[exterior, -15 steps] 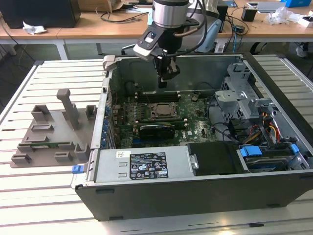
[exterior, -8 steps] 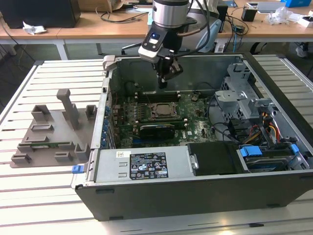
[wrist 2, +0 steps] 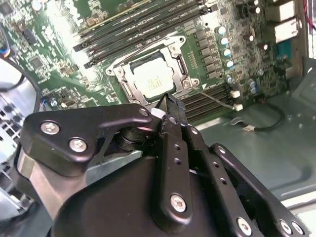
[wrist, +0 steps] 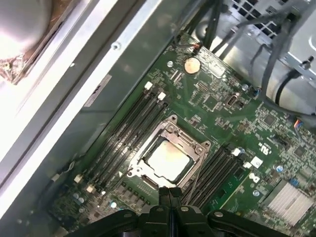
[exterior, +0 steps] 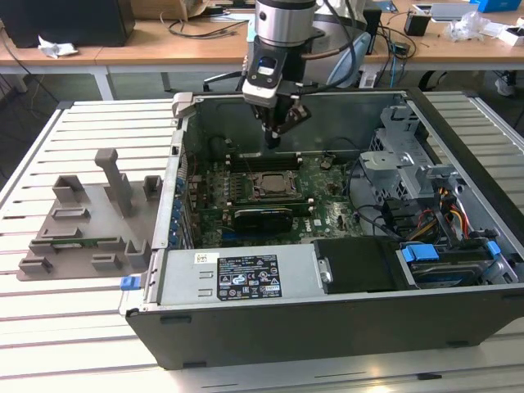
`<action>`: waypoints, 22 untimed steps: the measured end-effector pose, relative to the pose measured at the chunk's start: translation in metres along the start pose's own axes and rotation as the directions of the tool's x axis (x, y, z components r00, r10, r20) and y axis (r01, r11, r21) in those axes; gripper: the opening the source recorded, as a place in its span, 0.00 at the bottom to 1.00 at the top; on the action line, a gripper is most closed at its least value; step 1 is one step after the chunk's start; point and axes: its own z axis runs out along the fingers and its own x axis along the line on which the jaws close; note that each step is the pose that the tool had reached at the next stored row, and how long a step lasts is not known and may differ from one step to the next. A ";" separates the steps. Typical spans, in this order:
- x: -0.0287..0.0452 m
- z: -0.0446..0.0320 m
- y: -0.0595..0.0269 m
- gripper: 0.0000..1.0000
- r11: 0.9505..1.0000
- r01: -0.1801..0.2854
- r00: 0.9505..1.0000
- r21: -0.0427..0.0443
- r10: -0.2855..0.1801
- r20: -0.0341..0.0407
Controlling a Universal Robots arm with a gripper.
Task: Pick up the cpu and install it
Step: 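Install the first cpu locking lever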
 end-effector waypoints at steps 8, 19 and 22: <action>0.0000 0.0000 0.0000 0.11 0.979 0.202 0.979 0.005 -0.202 0.009; 0.0000 0.0000 0.0000 0.11 0.930 0.367 0.930 0.010 -0.367 0.015; 0.0000 0.0000 0.0000 0.11 0.917 0.399 0.917 0.012 -0.399 0.017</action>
